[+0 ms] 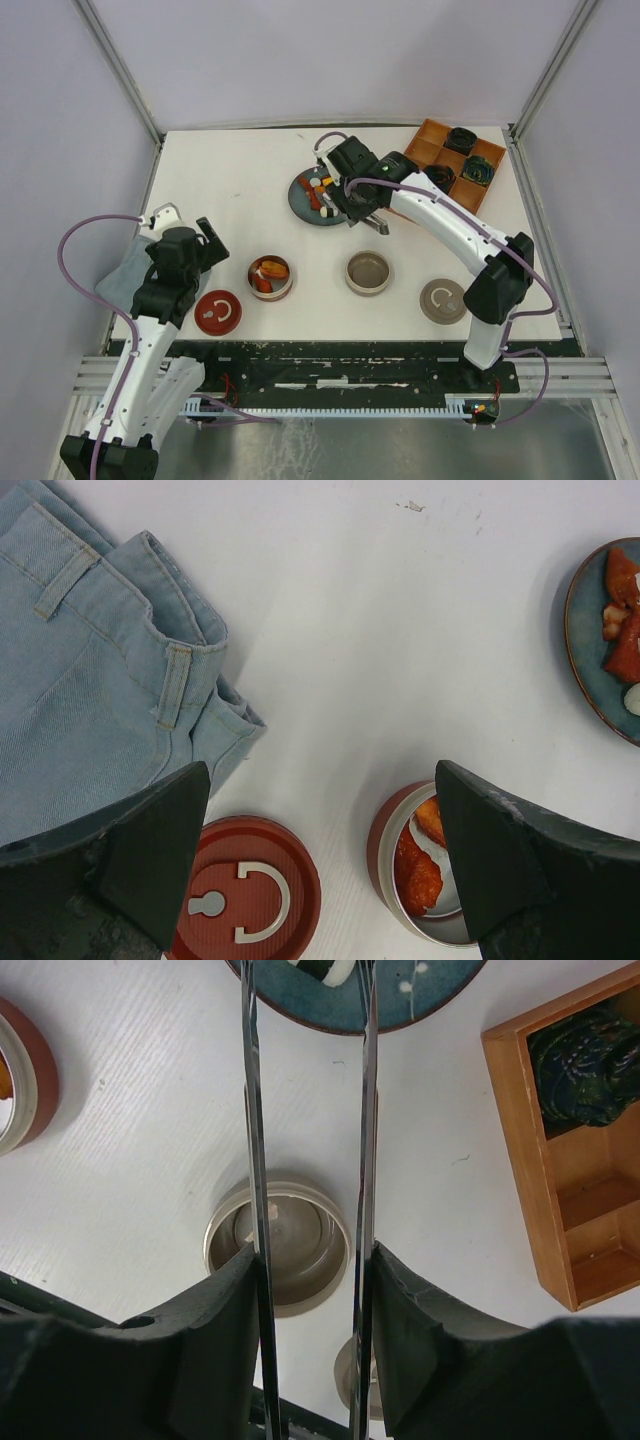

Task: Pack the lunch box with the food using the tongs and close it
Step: Pick up the fake food from the plate.

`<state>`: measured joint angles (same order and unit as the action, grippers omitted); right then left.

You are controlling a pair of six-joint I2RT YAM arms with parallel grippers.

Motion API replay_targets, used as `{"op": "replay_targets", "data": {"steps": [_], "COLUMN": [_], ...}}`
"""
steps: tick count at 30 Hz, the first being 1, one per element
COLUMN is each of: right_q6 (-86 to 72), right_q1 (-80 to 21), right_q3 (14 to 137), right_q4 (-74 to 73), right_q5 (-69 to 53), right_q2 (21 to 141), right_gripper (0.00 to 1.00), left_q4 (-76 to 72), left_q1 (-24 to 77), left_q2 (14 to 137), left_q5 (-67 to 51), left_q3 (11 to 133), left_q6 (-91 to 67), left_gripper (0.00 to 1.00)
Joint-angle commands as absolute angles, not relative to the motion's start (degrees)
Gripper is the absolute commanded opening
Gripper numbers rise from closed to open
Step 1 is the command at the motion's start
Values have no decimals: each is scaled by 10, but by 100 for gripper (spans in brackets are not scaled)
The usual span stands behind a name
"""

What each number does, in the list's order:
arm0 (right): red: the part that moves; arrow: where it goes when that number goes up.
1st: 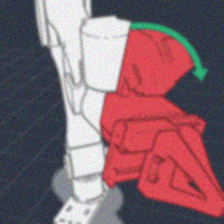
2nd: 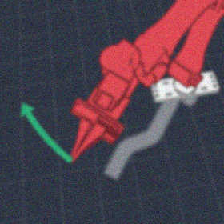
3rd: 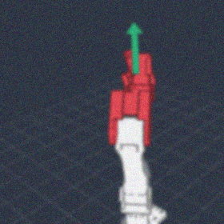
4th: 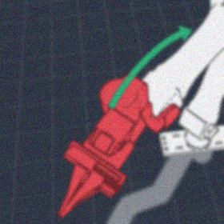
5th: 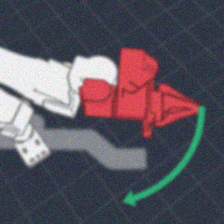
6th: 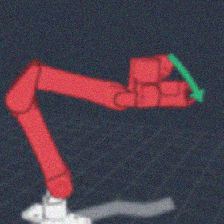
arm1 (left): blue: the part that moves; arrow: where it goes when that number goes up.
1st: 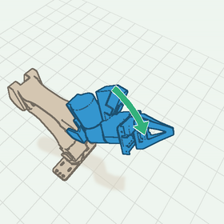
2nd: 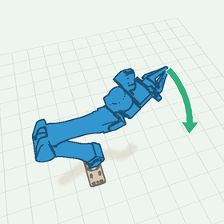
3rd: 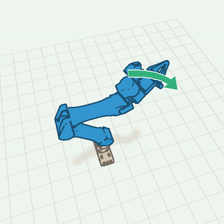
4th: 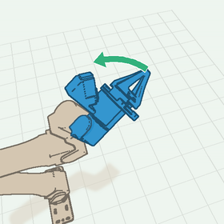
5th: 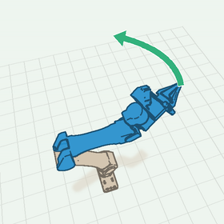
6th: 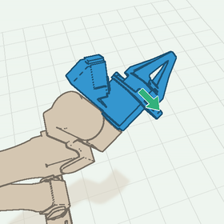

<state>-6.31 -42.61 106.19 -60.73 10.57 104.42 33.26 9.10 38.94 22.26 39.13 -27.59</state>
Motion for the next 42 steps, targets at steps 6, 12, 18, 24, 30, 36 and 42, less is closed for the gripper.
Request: {"op": "replay_targets", "data": {"steps": [6,12,18,24,30,36,42], "right_q6": [-16,21,47,68,72,76,80], "right_q1": [-403,-402,-403,-402,-403,-402,-402], "right_q3": [1060,1100,1121,1135,1161,1161,1164], "right_q4": [-620,-637,-632,-631,-653,-651,-646], "right_q5": [68,108,133,133,118,116,120], "right_q2": [1082,1126,1142,1162,1187,1194,1204], "right_gripper": [52,53,54,55,56,56,56], "left_q4": [310,309,309,309,308,309,309], "left_q1": [90,89,89,89,89,89,89], "left_q2": [385,385,386,386,385,386,385], "left_q5": [222,220,218,219,218,218,221], "left_q3": [396,395,395,395,395,395,395], "left_q6": [-276,-276,-275,-275,-275,-275,-275], "left_gripper": [100,100,100,100,100,100,100]}}
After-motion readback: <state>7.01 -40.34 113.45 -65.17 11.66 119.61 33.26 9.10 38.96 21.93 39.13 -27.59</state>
